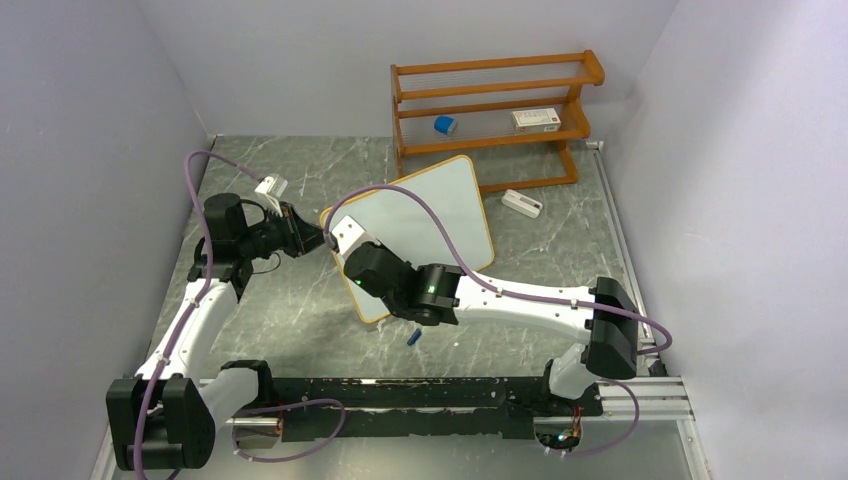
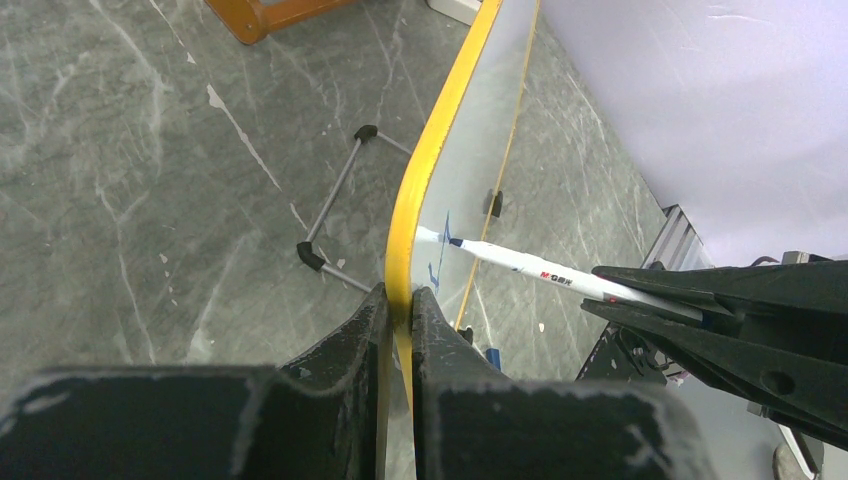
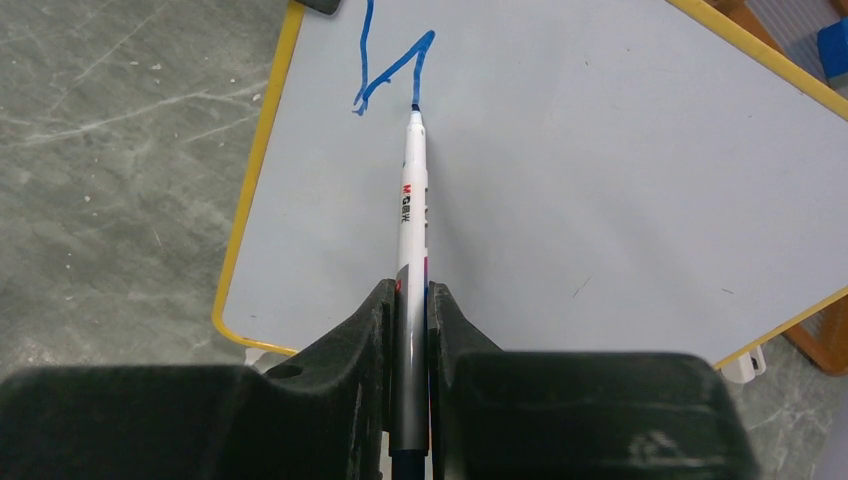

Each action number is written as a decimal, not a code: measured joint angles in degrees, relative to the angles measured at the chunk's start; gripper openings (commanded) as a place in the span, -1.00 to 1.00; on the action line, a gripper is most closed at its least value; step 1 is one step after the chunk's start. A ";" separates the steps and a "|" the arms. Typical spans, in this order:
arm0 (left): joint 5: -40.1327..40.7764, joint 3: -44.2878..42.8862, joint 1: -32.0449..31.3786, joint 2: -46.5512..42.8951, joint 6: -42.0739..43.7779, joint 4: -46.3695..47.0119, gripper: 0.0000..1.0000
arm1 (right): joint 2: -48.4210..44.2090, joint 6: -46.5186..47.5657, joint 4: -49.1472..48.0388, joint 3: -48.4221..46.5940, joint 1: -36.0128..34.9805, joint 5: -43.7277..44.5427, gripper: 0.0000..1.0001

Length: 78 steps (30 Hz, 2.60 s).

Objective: Write a sentence on the whiteboard

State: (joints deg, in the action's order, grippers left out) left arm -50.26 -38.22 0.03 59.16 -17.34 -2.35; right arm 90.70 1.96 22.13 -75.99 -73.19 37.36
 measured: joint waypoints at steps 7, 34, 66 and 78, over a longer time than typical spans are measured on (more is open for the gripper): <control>0.02 0.00 0.00 0.00 0.00 0.00 -0.90 | -0.04 -0.48 1.16 0.02 0.00 -0.15 -1.00; 0.00 0.00 0.00 0.00 0.00 0.00 -0.90 | -0.11 1.22 1.53 0.02 0.00 -0.07 -1.00; 0.07 0.00 0.00 0.20 0.02 0.11 -0.90 | 0.11 4.55 -1.75 -1.99 2.38 0.28 -1.00; -0.07 -0.20 0.00 0.20 0.04 -0.11 -0.90 | -5.35 2.73 -0.90 0.28 2.51 -1.95 -1.00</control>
State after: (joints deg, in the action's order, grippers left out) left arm -50.33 -38.41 0.03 59.35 -17.30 -2.46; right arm 85.34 4.69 21.23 -75.70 -70.67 35.42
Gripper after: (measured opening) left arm 0.127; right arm 0.168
